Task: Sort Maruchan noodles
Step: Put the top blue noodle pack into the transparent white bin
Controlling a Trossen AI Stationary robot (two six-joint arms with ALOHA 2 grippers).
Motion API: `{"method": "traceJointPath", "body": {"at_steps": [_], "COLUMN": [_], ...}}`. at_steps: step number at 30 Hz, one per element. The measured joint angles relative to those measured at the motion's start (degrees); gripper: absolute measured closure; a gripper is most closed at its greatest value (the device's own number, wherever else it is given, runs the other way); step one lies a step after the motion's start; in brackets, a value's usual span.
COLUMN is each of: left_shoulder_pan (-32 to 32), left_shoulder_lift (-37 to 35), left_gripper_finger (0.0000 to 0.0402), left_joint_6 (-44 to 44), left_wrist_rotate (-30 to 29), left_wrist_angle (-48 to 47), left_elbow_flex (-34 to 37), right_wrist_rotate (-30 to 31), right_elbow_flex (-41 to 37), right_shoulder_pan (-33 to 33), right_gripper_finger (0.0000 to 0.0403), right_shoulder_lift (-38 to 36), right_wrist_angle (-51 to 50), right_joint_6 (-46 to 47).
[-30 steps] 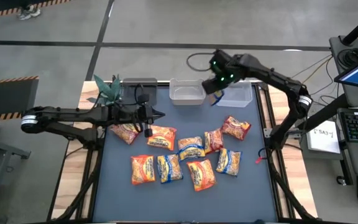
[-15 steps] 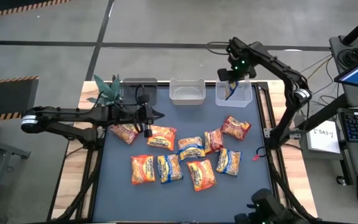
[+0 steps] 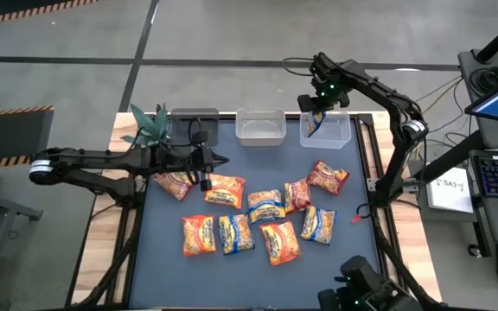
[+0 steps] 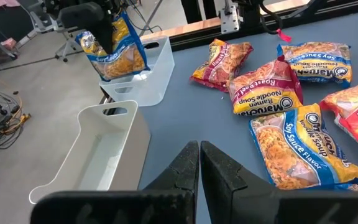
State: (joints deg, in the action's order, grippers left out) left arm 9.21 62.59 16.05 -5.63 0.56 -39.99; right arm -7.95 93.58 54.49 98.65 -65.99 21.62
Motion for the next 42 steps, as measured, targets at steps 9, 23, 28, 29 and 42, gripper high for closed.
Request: {"method": "traceJointPath", "body": {"at_steps": [9, 23, 28, 29, 42], "left_shoulder_pan": [0.0, 0.0, 0.0, 0.0, 0.0], "left_shoulder_lift": [0.0, 0.0, 0.0, 0.0, 0.0], "left_gripper_finger": [0.0402, 0.0402, 0.0402, 0.0402, 0.0402], "left_joint_6": [0.0, 0.0, 0.0, 0.0, 0.0], "left_wrist_rotate": [0.0, 0.0, 0.0, 0.0, 0.0], "left_wrist_angle": [0.0, 0.0, 0.0, 0.0, 0.0], "left_elbow_flex": [0.0, 0.0, 0.0, 0.0, 0.0], "right_wrist_rotate": [0.0, 0.6, 0.6, 0.6, 0.9], "right_elbow_flex": [-0.3, -1.6, -2.0, -2.0, -2.0], "right_shoulder_pan": [-1.4, -2.6, -2.7, -2.8, -4.6], "right_gripper_finger": [0.0355, 0.0355, 0.0354, 0.0352, 0.0262], "right_shoulder_lift": [0.0, 0.0, 0.0, 0.0, 2.9], "right_wrist_angle": [2.0, 2.5, 3.9, 4.2, 5.3], "right_joint_6": [0.1, 0.5, 0.6, 0.6, -1.0]}}
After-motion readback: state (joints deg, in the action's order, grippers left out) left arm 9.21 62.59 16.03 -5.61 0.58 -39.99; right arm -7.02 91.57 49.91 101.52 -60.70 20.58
